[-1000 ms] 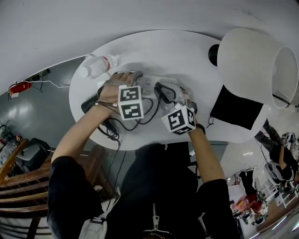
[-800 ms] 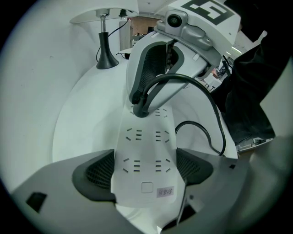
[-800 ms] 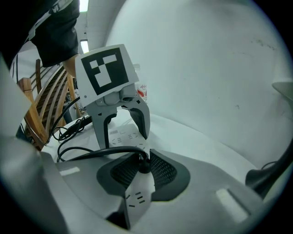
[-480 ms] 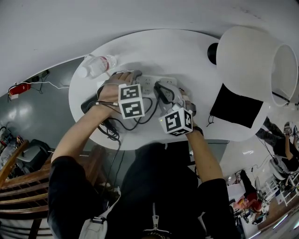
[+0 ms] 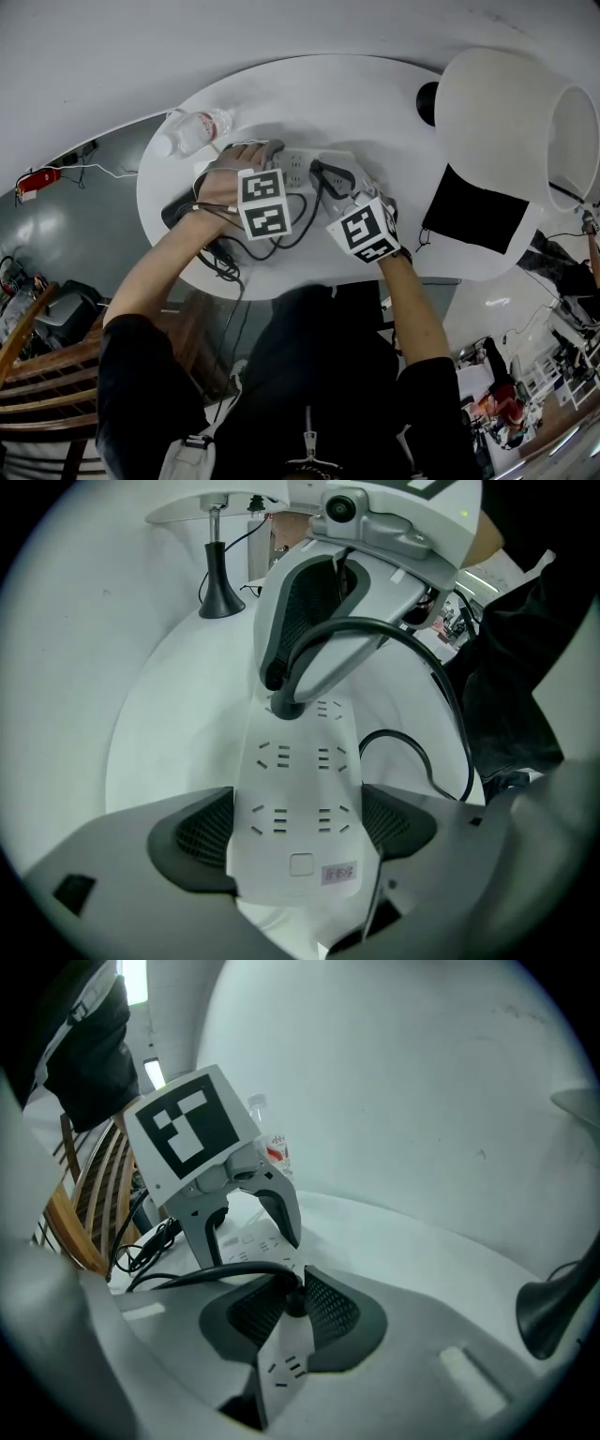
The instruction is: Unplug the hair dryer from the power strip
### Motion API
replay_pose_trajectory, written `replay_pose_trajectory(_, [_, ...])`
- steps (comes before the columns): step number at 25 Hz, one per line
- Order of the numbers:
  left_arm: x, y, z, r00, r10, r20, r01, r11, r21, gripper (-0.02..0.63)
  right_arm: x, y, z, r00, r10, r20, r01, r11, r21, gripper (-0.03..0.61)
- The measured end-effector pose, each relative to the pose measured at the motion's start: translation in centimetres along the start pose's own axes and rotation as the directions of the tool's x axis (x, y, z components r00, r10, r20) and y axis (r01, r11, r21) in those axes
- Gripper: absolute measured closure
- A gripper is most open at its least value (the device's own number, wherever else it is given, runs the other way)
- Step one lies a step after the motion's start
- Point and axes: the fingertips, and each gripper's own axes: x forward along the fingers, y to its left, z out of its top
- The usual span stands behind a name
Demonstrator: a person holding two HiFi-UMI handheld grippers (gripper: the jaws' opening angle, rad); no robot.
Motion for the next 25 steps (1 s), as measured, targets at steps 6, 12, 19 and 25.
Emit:
replay_pose_trajectory(6, [0.2, 0.0, -0.1, 1.0, 0.0, -0.012, 0.0, 1.0, -0.015, 0.21, 0.0, 0.0, 0.2, 0.997, -0.077, -0.002, 0.077, 0.997, -0.022, 0.525])
replay_pose_trajectory(12, [0.2, -0.1, 0.0, 0.999, 0.016, -0.032, -0.016, 1.0, 0.001, 0.21, -0.6, 0.7, -0.1, 0.99, -0.143, 0.012, 0.144, 0.985, -0.092, 0.528])
replay_pose_trajectory(19, [0.2, -0.2, 0.0, 0.999, 0.023, -0.032, -0.023, 1.0, 0.01, 0.21, -0.7, 1.0, -0.3, 0.99, -0.144, 0.008, 0.143, 0.978, -0.15, 0.53])
replay_pose_trajectory(25, [0.1, 0.0, 0.1, 1.0, 0.019, -0.023, -0.019, 1.0, -0.001, 0.21, -0.5, -0.2, 0.5, 0.998, -0.055, 0.012, 0.055, 0.998, 0.022, 0.531])
